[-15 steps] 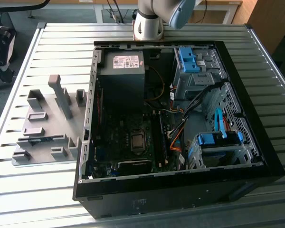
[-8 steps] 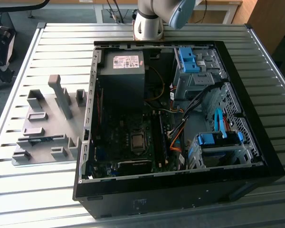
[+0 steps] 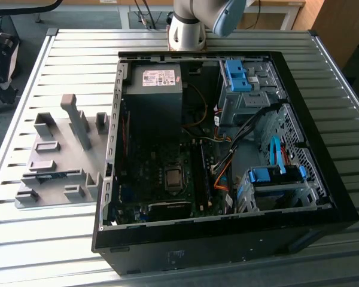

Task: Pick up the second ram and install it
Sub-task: 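Pick up the second ram and move it above second insertion slot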

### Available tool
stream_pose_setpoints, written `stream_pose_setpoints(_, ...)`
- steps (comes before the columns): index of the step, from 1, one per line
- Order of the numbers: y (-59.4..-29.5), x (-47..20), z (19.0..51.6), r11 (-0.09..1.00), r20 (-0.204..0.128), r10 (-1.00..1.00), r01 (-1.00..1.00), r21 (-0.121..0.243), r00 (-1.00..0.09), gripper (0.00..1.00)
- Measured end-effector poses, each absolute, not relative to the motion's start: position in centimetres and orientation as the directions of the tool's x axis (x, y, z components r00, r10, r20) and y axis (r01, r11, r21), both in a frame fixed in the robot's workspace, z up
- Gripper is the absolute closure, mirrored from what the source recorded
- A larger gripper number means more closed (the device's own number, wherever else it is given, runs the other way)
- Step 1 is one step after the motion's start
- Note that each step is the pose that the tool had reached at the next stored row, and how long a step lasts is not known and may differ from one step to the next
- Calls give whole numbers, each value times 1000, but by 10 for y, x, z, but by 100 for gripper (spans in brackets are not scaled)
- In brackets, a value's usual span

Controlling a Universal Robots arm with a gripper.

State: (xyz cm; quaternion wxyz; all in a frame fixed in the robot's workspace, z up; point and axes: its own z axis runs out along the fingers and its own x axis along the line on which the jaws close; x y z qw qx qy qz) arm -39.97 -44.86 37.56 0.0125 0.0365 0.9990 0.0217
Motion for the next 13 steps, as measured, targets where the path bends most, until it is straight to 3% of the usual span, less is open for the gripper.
stream_pose_setpoints(13,-449,-400,375,996,-23,-82,-83,44,-996,90)
